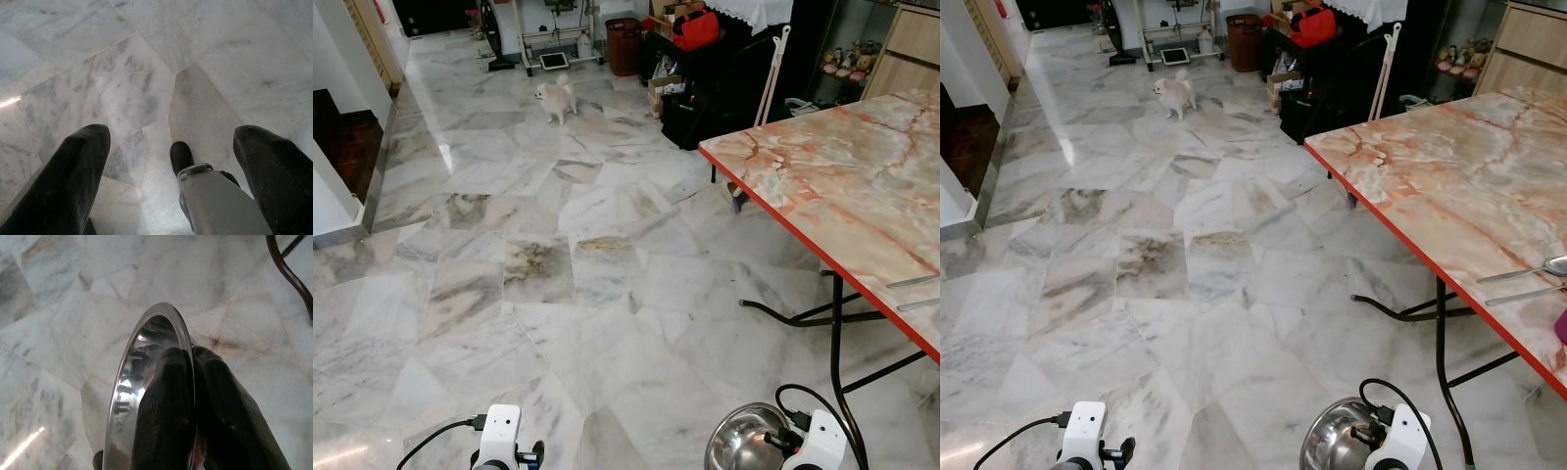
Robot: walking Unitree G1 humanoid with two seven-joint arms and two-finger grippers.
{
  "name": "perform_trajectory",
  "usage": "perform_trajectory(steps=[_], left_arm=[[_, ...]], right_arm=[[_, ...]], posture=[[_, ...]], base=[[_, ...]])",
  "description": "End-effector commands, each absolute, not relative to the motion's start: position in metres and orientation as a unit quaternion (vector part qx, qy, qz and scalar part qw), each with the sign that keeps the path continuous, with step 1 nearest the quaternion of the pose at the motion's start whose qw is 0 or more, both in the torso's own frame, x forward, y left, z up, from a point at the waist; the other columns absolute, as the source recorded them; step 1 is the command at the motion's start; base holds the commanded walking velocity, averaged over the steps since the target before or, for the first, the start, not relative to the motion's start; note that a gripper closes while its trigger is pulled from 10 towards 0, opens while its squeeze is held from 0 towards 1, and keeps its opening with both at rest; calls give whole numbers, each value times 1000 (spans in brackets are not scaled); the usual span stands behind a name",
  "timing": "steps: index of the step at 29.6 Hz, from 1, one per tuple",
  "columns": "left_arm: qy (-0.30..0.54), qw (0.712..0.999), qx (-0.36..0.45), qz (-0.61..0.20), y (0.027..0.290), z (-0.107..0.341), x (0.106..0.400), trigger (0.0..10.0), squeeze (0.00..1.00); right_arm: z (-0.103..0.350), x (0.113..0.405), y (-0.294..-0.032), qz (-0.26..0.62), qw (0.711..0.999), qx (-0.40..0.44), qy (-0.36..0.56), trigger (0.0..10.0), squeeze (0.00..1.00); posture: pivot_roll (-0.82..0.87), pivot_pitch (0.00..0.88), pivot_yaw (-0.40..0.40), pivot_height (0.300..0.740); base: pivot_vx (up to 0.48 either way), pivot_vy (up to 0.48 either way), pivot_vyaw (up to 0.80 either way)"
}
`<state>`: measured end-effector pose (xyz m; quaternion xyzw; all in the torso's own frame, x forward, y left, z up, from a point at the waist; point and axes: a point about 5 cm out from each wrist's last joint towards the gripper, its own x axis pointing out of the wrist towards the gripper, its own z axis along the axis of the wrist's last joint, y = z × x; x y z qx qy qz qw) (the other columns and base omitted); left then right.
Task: Setting the table
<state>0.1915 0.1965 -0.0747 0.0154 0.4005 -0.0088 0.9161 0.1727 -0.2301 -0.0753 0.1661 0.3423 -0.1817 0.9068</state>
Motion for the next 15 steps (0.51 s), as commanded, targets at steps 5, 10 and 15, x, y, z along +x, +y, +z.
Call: perform_trajectory(steps=[5,10,15], left_arm=[[402,916,17,-8,196,-76,189,10000,0],[404,914,22,-11,196,-76,188,10000,0],[405,914,23,-10,198,-76,188,10000,0]], right_arm=[[-79,167,-229,-191,901,172,350,10000,0],[-79,166,-229,-193,899,174,353,10000,0],[-80,165,-230,-193,898,175,356,10000,0]], posture=[[-75,0,31,740],[-76,0,31,740],[-73,0,28,740]], base=[[0,0,0],[0,0,0],[0,0,-480]])
